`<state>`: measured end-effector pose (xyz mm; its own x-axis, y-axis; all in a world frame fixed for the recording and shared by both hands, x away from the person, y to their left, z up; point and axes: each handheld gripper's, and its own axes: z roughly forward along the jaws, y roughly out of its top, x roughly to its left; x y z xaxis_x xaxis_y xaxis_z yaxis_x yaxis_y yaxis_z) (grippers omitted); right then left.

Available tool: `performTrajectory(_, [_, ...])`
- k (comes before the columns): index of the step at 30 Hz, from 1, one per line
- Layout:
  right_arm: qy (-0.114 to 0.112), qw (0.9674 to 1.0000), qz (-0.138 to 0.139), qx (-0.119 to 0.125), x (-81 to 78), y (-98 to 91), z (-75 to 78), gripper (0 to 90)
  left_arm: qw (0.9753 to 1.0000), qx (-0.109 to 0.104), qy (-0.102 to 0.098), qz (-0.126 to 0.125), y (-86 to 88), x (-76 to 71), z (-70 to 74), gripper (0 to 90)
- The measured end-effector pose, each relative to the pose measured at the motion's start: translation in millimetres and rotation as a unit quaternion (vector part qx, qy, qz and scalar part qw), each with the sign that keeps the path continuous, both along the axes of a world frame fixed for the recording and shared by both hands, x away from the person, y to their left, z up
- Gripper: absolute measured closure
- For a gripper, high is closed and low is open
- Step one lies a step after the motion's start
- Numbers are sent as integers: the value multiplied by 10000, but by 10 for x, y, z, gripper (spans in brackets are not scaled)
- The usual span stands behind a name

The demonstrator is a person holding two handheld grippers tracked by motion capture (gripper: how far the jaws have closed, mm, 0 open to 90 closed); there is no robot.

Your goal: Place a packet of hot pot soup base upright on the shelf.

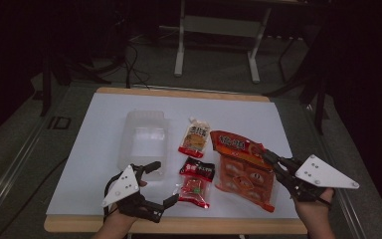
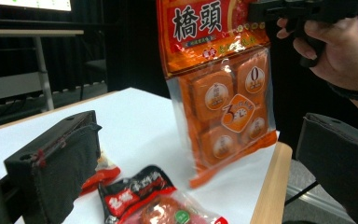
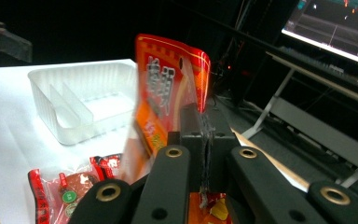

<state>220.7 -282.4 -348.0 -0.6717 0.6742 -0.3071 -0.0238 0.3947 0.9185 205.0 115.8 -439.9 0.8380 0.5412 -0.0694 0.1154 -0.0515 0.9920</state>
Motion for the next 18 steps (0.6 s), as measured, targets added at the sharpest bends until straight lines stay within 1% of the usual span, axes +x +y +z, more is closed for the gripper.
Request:
performTrajectory(2, [-57,10000,14,-7,-10,17,39,889,10000,40,-19,-6,-22,22,20,0])
performTrajectory(3, [-39,10000,30,18,-10,17,58,889,10000,36,-6,-31,-35,33,30,0])
performTrajectory(5, [-107,9999,20,33,-12,20,94,889,10000,72,-43,-25,-60,55,53,0])
performTrajectory(6, [-96,9999,49,59,-14,20,116,889,10000,71,-42,-51,-74,68,66,0])
performTrajectory(8, [-161,9998,39,56,-27,29,155,889,9999,92,-61,-67,-96,100,93,0])
performTrajectory(9, [-134,9998,75,82,-30,32,178,889,9999,102,-56,-101,-107,121,107,0])
performTrajectory(12, [-166,9996,188,156,-57,66,244,889,9998,109,-16,-190,-143,190,142,0])
performTrajectory(13, [-215,9994,212,158,-76,86,266,889,9997,147,-29,-176,-158,209,151,0])
performTrajectory(15, [-250,9993,259,136,-95,107,291,889,9997,147,-29,-176,-158,209,151,0])
performTrajectory(16, [-291,9990,326,130,-129,144,334,889,9996,156,-20,-219,-189,265,174,0])
performTrajectory(18, [-330,9986,400,110,-156,179,373,889,9996,129,55,-264,-211,307,193,0])
